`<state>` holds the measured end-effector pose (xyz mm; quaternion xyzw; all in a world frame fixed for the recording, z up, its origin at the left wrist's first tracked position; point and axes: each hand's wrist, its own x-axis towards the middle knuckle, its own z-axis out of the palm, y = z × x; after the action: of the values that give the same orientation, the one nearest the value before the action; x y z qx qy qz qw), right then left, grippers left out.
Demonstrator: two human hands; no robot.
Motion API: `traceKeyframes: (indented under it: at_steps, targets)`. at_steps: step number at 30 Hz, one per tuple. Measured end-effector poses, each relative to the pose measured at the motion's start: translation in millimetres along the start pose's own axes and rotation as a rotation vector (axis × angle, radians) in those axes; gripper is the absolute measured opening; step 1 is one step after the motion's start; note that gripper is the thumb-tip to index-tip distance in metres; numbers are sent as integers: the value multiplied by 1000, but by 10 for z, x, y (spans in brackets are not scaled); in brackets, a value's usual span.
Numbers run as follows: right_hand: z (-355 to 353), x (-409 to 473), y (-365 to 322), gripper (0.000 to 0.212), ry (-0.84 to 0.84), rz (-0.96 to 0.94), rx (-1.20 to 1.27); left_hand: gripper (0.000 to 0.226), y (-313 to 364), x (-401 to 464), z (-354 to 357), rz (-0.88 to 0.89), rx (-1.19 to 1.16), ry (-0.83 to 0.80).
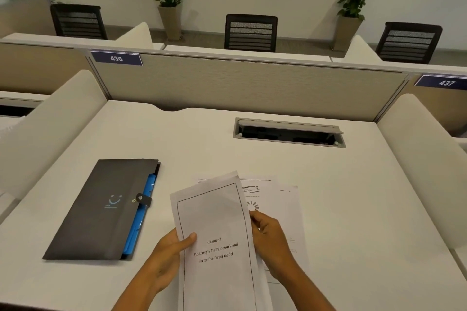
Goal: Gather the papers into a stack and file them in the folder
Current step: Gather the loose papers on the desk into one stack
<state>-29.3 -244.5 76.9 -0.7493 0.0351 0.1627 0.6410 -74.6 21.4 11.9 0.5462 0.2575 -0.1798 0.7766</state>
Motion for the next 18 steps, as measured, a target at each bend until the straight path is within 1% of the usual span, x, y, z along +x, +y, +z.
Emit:
traceKeyframes:
  at_steps: [2, 4, 5, 6, 7, 8, 9, 10, 11, 12, 13, 15, 18]
  targets:
    - [10, 32, 21, 20, -67, 43, 5, 57, -26, -25, -43, -35, -4, -4]
    - [-35, 128, 35, 44, -155, 89, -4, 57, -43, -57, -51, -35, 25, 27]
    - [-74, 204, 41, 51, -172, 116, -28, 56, -52, -65, -59, -21, 40, 62]
    - [-123, 291, 43, 49, -162, 121, -56, 54, -62, -67, -72, -4, 46, 97]
    - [-188, 394, 57, 42, -117, 91, -120, 51, -68, -66, -84, 12, 40, 128]
    - [-273, 513, 88, 32, -52, 36, -236, 49, -71, -65, -103, 27, 30, 151]
    - [-373, 640, 130, 28, -5, -27, -398, 47, -71, -63, -120, 40, 19, 167]
    - [-474, 762, 161, 37, 4, -67, -587, 46, -70, -58, -143, 50, 6, 180]
    - [-566, 877, 194, 53, -17, -73, -745, 46, -70, -54, -171, 61, -9, 194]
    - [-650, 979, 222, 70, -45, -52, -836, 48, -69, -51, -205, 72, -27, 208]
    - [-723, 1078, 239, 85, -72, -28, -888, 51, -68, -52, -240, 79, -48, 218]
    - [-840, 1266, 268, 106, -120, -17, -954, 55, -48, -74, -296, 91, -83, 220]
    - [-931, 1454, 267, 124, -171, -19, -1079, 50, -33, -106, -360, 116, -123, 244]
